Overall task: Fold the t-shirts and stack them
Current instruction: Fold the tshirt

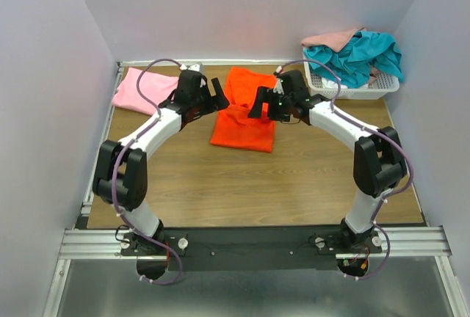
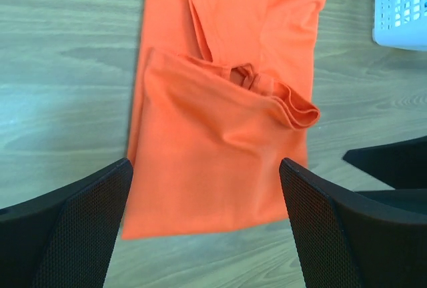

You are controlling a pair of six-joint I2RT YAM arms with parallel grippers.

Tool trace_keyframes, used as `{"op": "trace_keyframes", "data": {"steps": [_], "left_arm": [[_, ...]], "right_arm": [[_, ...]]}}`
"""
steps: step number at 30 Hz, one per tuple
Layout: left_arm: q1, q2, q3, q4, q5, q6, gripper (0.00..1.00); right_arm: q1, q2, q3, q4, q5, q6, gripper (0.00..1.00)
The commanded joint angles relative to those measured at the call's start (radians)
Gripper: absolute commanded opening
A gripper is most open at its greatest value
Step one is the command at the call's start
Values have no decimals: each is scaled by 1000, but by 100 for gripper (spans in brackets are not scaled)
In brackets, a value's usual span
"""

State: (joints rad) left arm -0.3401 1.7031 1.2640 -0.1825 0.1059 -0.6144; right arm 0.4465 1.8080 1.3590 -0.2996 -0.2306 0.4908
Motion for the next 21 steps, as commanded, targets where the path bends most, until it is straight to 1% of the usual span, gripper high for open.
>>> {"op": "trace_keyframes", "data": {"steps": [1,4,5,7,8,9,10,11,15,17,21], "left_arm": [[9,-113,-142,11,-75,-22,98],[10,-189,-236,9,-97,-42,98],[10,-209,-274,8,-127,-53,98],[12,-252,-311,8,-143,-64,98],[12,-266,-340,6,-149,-71,98],[12,-275,-341,8,-150,-76,98],[12,-293,-368,9,-146,-77,98],[12,-301,-396,18,-141,-84,98],[12,-319,-443,34,-137,-90,98],[12,-313,-457,38,-132,-88,98],[12,-281,-459,60,-120,-85,98]], "right_arm": [[87,28,-17,25,-105,-34,100],[124,111,46,33,-145,-21,100],[129,163,89,34,-154,-17,100],[132,210,136,37,-173,-8,100],[132,256,181,37,-161,-5,100],[132,273,181,37,-133,-1,100],[129,296,236,36,-97,2,100],[118,327,285,37,-51,3,100],[80,384,342,36,-7,25,100],[38,422,362,34,-10,28,100],[6,464,376,34,-39,17,100]]}}
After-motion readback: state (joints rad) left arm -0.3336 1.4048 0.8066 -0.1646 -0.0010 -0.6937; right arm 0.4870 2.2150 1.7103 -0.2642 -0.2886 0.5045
